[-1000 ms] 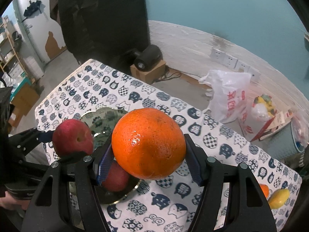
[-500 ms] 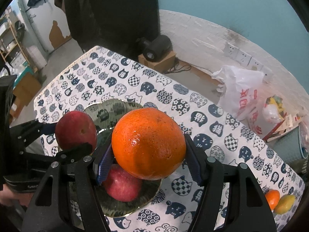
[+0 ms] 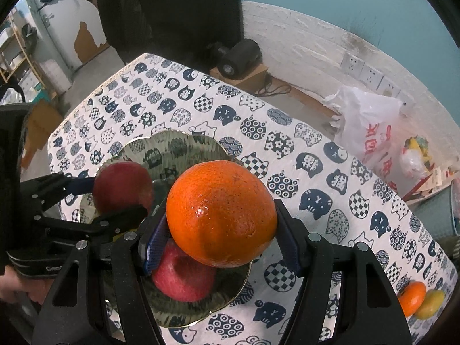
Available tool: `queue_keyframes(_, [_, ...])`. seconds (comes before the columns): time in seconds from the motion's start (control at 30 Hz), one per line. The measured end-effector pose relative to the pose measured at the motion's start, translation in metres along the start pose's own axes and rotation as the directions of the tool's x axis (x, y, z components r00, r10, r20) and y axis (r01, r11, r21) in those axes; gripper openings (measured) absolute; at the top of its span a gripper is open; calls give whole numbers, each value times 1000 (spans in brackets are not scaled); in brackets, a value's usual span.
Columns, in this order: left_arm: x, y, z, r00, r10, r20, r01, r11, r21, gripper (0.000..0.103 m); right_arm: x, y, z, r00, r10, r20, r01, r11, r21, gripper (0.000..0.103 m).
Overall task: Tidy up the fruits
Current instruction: 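Lower the apple into the glass plate with the left tool while the right tool lowers the mandarin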
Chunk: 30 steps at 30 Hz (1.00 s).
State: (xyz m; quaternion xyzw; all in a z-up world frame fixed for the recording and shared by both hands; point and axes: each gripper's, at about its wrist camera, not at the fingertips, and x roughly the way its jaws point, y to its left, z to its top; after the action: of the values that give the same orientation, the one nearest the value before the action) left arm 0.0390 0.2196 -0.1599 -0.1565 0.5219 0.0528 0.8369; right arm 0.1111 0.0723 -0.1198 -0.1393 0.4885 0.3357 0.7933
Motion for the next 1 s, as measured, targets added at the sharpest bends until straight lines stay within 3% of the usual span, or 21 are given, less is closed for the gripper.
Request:
queue_keyframes(0.1, [-6, -4, 1, 999, 30, 27, -31, 999, 25, 69, 1, 0, -1, 1000, 1, -4, -1, 1000, 0, 67])
queue_keyframes(0.47, [-22, 4, -3, 999, 14, 34, -13, 1000, -8, 70, 13, 3, -4, 1000, 1, -31, -1, 1000, 0, 67])
queue_keyframes(1.0, [-39, 13, -9, 997, 42, 58, -41, 999, -14, 70, 39, 2, 4, 997, 16, -74, -13, 999, 41, 68])
